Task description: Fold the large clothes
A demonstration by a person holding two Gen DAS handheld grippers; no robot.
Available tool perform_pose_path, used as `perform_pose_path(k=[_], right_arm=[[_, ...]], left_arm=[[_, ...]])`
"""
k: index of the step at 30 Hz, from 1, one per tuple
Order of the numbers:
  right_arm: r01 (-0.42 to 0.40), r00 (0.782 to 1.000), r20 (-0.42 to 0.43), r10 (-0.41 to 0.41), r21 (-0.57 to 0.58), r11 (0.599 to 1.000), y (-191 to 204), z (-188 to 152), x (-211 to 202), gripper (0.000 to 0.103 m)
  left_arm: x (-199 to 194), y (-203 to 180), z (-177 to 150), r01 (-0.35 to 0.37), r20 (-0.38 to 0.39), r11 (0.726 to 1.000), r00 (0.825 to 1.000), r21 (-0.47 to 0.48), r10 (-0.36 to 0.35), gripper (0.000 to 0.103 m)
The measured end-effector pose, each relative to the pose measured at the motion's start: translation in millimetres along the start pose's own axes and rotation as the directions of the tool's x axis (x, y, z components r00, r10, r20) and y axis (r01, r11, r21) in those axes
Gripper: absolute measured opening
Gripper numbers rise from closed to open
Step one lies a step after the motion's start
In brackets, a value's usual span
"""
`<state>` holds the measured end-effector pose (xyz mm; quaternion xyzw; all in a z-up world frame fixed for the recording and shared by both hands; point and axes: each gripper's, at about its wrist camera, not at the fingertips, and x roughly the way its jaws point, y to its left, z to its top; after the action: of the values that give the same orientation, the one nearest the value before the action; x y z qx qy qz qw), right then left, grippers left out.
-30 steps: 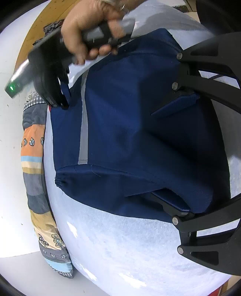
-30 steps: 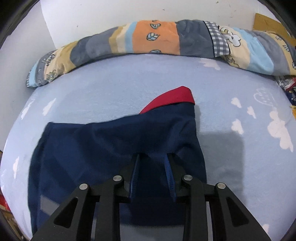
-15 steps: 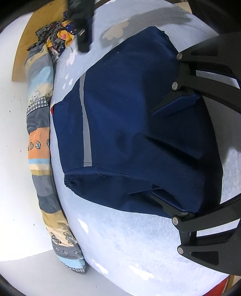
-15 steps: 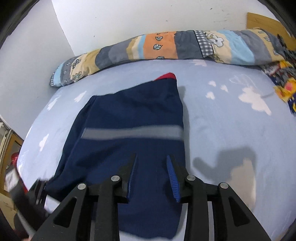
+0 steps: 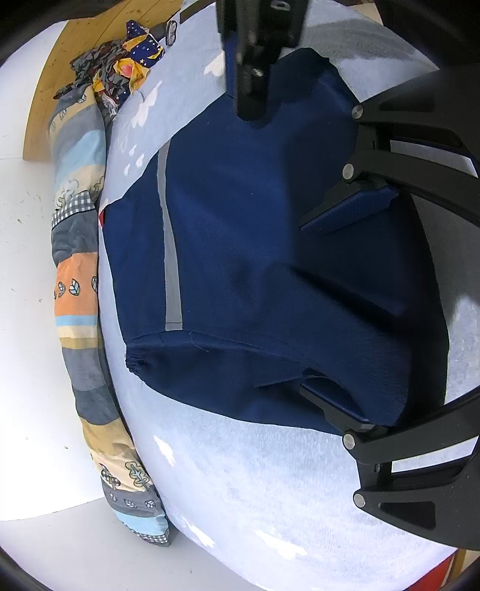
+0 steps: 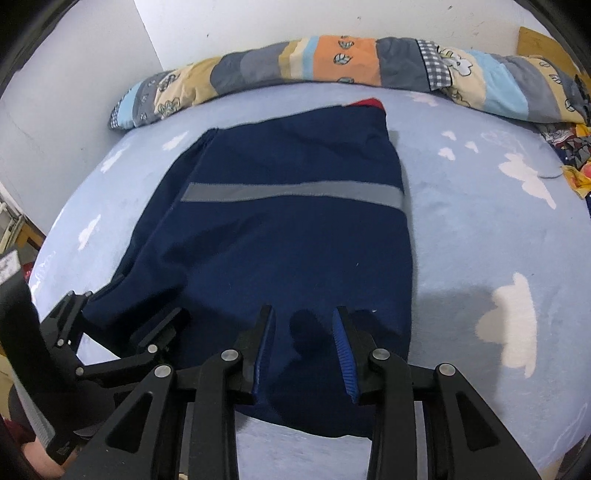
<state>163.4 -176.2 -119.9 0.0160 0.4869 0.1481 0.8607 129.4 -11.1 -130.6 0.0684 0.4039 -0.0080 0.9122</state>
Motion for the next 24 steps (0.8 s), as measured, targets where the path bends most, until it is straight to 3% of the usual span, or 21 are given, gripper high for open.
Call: perform_pose_path(k=[10,24], right_arm=[[0.027,0.998,-0.048,-0.027,-0.018,0.999,3,-10,18,0.036],[0.044,0.997,-0.056,-0.047,-0.062,0.997,10,-14,27,0.050]], left_arm=[[4,-1,0,-0.002,-0.007,1.000,1.000,0.006,0.002,0.080],[5,-4,-2,-0.015,-0.009,1.000,1.000,0.016,0.015,0.081]])
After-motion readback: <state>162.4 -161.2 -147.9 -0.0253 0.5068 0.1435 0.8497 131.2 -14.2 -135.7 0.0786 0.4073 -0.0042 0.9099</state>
